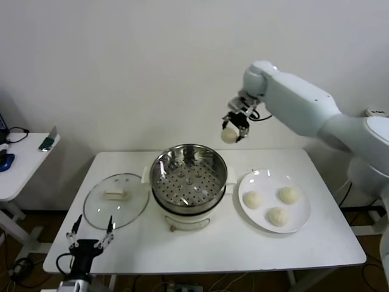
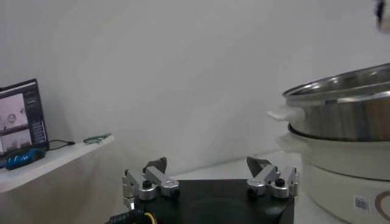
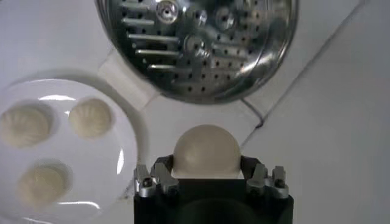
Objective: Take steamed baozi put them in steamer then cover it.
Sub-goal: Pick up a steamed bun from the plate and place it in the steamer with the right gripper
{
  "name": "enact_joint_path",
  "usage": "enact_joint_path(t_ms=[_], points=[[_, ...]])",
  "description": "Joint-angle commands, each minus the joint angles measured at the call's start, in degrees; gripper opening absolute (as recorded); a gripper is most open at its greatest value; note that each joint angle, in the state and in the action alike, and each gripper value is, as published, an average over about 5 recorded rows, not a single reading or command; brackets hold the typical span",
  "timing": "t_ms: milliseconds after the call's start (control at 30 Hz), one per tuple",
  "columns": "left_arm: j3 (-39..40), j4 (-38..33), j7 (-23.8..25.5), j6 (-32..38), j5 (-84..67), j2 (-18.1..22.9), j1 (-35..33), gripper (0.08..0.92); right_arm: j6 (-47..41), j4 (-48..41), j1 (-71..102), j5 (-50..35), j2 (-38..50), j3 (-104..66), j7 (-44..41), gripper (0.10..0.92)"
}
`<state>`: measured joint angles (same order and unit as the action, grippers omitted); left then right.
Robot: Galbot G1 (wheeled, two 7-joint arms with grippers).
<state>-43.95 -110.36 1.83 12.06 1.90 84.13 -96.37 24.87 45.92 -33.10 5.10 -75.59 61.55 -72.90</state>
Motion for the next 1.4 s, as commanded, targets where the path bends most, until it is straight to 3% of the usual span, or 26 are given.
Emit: enact_joint_path(t_ms=[33,400,1067,1267,1400], points=[[-0.4,0.1,0.0,0.2,-0.4,-0.1,-0.7,0.823,12.9,5.2,-0.2,14.2,-7.5,1.4,2.8,0.712],[-1.0,0.5,-0.1,0.2,-0.8,-0.8,-1.1,0.823,19.4,2.6,10.5,33.3,-12.1,-3.1,8.9,0.715],[-0.9,1.9,-0.2,0.3,-0.7,-0.5,-1.1,0.823,19.2,0.7,17.2,39.9,-13.5,-4.1,11.2,0.722],[-0.8,1.9,-0.2,0.3,-0.6,-0.1,-1.0,0.823,18.6,1.3,16.8,39.6,-12.8,-4.8,10.7,0.809],[-0.7,1.9,-0.2,0.3,-0.4,0.1,-1.2,0.823,20.2,3.1,14.6,37.2,-11.0,-5.1,9.2,0.821]])
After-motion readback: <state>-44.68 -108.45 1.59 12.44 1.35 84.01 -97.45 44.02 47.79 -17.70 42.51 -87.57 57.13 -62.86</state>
